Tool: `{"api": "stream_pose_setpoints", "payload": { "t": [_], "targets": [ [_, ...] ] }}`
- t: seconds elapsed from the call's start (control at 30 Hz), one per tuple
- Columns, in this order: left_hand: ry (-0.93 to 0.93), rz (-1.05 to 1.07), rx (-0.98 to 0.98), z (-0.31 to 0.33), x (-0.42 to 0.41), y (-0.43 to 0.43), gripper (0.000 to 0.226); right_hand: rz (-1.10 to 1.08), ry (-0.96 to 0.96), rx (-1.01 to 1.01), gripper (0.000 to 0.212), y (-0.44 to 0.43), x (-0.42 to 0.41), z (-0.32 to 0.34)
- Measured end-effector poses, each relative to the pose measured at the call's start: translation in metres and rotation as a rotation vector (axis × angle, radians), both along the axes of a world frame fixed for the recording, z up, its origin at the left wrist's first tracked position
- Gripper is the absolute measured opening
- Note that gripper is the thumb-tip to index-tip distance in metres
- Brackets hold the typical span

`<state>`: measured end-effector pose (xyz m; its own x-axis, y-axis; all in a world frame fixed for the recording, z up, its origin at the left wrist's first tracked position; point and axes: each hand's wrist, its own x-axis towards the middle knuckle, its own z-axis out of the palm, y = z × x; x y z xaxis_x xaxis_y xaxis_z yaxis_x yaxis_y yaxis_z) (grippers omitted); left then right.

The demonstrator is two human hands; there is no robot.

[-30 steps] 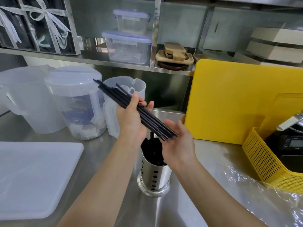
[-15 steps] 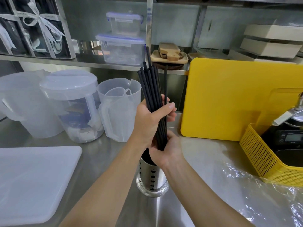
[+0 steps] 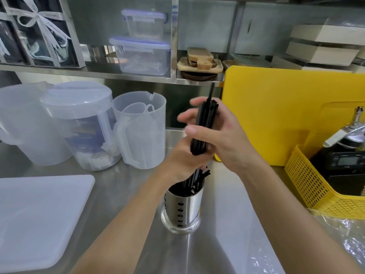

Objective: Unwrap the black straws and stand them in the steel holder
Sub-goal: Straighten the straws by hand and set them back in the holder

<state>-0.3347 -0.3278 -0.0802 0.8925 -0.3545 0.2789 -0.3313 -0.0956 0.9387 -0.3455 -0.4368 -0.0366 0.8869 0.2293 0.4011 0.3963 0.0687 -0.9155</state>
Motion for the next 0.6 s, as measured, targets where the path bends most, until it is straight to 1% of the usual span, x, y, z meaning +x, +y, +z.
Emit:
{"api": "stream_pose_setpoints", "payload": {
  "t": [0.07, 0.1, 0.17, 0.27, 0.3, 0.33, 0.37, 0.4, 0.43, 0.5, 0.53, 0.57, 0.6],
  "targets": [
    [-0.007, -0.030, 0.047, -0.003, -0.004, -0.001, 0.028, -0.100, -0.001, -0.067, 0.025, 0.006, 0.001, 0.003],
    [0.009, -0.052, 0.051, -0.005, -0.005, 0.001, 0.026, -0.157, -0.006, -0.081, 0.020, 0.009, 0.002, 0.000],
    [0.040, -0.041, 0.087, -0.008, -0.005, 0.003, 0.027, -0.230, -0.050, -0.094, 0.019, 0.017, 0.003, -0.010],
    [0.008, 0.033, 0.265, -0.009, -0.003, 0.013, 0.023, -0.254, -0.072, -0.009, 0.025, 0.025, 0.003, -0.026],
    [0.019, 0.004, 0.303, -0.011, -0.002, 0.019, 0.027, -0.267, -0.064, 0.013, 0.025, 0.025, 0.004, -0.030],
    [0.046, -0.048, 0.300, -0.013, -0.001, 0.025, 0.037, -0.288, -0.051, 0.019, 0.026, 0.024, 0.005, -0.033],
    [0.061, -0.079, 0.243, -0.015, -0.001, 0.033, 0.046, -0.316, -0.036, 0.014, 0.026, 0.023, 0.006, -0.037],
    [0.059, -0.061, 0.133, -0.016, 0.000, 0.041, 0.050, -0.338, -0.017, 0.002, 0.025, 0.021, 0.007, -0.041],
    [0.044, 0.008, -0.009, -0.017, 0.001, 0.049, 0.046, -0.354, 0.008, -0.018, 0.024, 0.020, 0.007, -0.046],
    [0.021, 0.275, -0.271, -0.020, 0.006, 0.062, 0.026, -0.374, 0.074, -0.059, 0.023, 0.021, 0.007, -0.057],
    [0.030, 0.408, -0.341, -0.024, 0.010, 0.067, 0.017, -0.375, 0.113, -0.075, 0.021, 0.023, 0.006, -0.062],
    [0.059, 0.492, -0.365, -0.030, 0.013, 0.070, 0.009, -0.366, 0.152, -0.093, 0.019, 0.025, 0.006, -0.066],
    [0.107, 0.521, -0.349, -0.037, 0.015, 0.072, 0.006, -0.351, 0.186, -0.120, 0.017, 0.027, 0.006, -0.070]
  ]
}}
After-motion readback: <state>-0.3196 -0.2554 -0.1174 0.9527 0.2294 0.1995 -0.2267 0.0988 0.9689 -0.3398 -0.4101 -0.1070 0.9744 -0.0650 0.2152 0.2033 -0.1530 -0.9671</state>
